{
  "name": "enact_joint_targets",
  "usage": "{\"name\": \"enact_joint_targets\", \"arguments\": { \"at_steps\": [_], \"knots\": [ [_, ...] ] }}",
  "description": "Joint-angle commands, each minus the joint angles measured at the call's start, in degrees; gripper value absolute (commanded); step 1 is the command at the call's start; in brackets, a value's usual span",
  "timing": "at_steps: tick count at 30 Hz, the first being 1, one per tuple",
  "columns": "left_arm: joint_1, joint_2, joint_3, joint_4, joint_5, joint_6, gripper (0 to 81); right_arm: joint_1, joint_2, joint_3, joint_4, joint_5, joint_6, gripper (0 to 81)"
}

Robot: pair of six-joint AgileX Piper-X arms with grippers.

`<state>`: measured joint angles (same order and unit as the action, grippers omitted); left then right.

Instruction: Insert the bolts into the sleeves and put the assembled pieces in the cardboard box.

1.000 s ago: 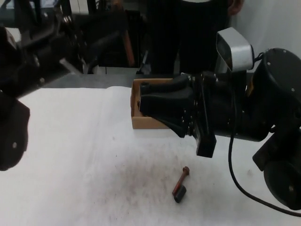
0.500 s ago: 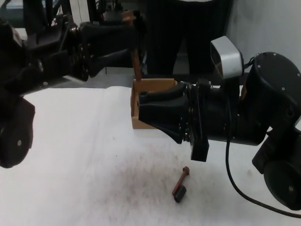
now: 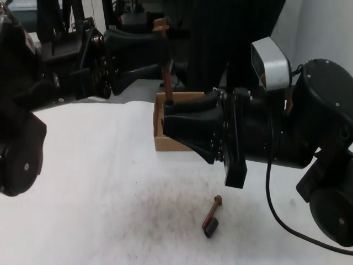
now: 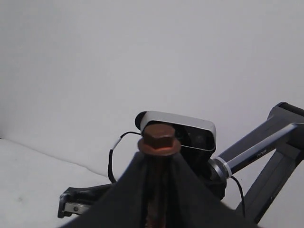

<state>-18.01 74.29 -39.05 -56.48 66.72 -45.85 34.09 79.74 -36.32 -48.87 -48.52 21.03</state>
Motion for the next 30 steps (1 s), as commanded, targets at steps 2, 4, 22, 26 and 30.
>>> {"name": "enact_joint_targets", "arguments": {
  "at_steps": [2, 4, 22, 26, 30],
  "knots": [
    [-0.3, -0.2, -0.5, 1.3, 0.1, 1.0, 0.3, 0.1, -0.8, 0.1, -1.1, 0.2, 0.5, 0.8],
    [-0.3, -0.2, -0.5, 3.4, 0.1, 3.0, 0.3, 0.1, -1.0, 0.1, -1.1, 0.2, 0.5, 0.8],
    [-0.3, -0.2, -0.5, 8.3, 2.0, 6.9, 0.3, 0.1, -2.7, -2.9, -1.2, 0.2, 6.0, 0.8],
    [-0.5, -0.4, -0.5, 8.3, 2.5, 6.9, 0.3, 0.1, -2.7, -5.3, -1.1, 0.2, 6.5, 0.8],
    [-1.1, -0.6, -0.5, 7.8, 2.4, 6.9, 0.3, 0.1, -2.7, -7.2, 0.3, 0.2, 7.7, 0.8]
  ]
}}
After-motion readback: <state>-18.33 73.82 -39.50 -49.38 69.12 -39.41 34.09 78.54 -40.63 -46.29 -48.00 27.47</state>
